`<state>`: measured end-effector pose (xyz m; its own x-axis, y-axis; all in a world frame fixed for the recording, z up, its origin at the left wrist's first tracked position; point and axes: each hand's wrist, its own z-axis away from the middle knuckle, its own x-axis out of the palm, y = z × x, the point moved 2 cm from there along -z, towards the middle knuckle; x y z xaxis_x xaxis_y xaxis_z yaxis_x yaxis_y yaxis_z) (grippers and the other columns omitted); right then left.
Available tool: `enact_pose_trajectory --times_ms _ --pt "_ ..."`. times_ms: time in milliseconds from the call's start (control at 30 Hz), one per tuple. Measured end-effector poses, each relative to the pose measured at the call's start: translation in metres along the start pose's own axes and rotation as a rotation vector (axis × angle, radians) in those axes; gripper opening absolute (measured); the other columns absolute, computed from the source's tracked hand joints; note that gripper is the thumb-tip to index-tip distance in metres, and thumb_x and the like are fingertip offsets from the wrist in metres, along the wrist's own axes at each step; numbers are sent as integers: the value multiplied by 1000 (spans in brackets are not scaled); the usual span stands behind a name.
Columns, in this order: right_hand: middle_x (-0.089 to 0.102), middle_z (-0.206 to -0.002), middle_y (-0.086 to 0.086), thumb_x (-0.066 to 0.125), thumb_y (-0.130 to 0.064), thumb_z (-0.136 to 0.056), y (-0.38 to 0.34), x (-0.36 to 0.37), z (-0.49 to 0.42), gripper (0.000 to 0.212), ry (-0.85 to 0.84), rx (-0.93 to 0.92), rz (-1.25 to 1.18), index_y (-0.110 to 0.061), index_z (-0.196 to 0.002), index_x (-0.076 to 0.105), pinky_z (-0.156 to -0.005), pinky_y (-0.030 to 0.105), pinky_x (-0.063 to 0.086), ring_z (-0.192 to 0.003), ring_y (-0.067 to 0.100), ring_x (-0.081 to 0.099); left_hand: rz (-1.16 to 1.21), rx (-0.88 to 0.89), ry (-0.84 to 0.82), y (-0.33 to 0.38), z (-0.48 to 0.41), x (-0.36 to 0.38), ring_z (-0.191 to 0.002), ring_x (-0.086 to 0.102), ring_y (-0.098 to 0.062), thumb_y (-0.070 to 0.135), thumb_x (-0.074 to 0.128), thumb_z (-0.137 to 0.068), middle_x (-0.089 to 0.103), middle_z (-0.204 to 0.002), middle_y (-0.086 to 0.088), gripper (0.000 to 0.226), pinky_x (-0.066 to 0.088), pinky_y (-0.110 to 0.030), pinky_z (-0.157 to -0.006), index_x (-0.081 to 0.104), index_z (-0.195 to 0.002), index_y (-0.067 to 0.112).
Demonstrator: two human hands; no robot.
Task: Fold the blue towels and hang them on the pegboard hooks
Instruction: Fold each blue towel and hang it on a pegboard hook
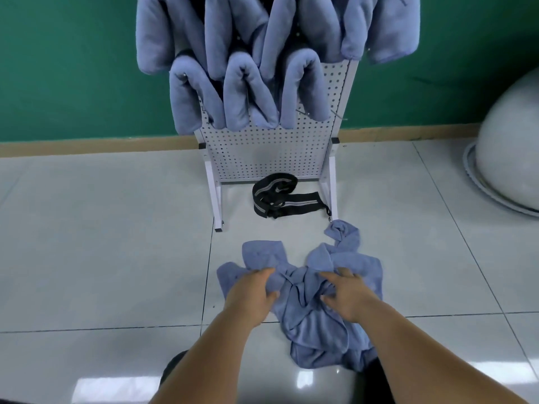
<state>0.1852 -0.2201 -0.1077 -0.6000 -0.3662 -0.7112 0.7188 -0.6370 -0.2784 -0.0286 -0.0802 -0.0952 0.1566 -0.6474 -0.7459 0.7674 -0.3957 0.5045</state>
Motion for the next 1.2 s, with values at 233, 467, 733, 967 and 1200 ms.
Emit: enact_pose_trajectory --times_ms 233,467,733,967,1200 --pt "2 -175 -3 47 -44 -107 -8 5 -35 68 -87 36 105 -35 -167 16 -127 51 23 -160 31 1 19 -20 -17 -3 -21 0 -115 65 -21 28 59 -100 67 -131 2 45 55 -41 -95 54 -145 29" --pt "62 -135 0 60 -18 -101 -1 12 -33 33 148 -16 -263 -20 -134 66 -90 20 49 -121 21 61 38 -20 -30 11 -36 -2 -107 69 -23 26 59 -99 69 -128 1 42 58 -45 -92 57 -140 31" --pt "80 -85 1 79 0 -86 -41 -53 17 15 352 -78 -1010 -12 -94 79 -76 23 59 -78 10 75 250 182 0 61 -33 -20 -91 69 -6 40 71 -92 73 -101 15 28 59 -39 -90 71 -120 40" --pt "70 -85 5 72 -12 -98 -67 -114 62 12 380 -273 -947 -19 -108 72 -68 27 50 -72 16 61 297 302 214 107 -7 -93 -83 69 -13 29 67 -100 75 -89 8 10 57 -36 -83 73 -96 22" --pt "78 -99 15 77 -24 -96 -104 -194 124 12 396 -508 -827 -15 -104 75 -82 26 53 -86 14 70 452 377 371 151 30 -203 -76 67 -19 26 71 -98 74 -84 -5 11 54 -33 -75 71 -88 22"
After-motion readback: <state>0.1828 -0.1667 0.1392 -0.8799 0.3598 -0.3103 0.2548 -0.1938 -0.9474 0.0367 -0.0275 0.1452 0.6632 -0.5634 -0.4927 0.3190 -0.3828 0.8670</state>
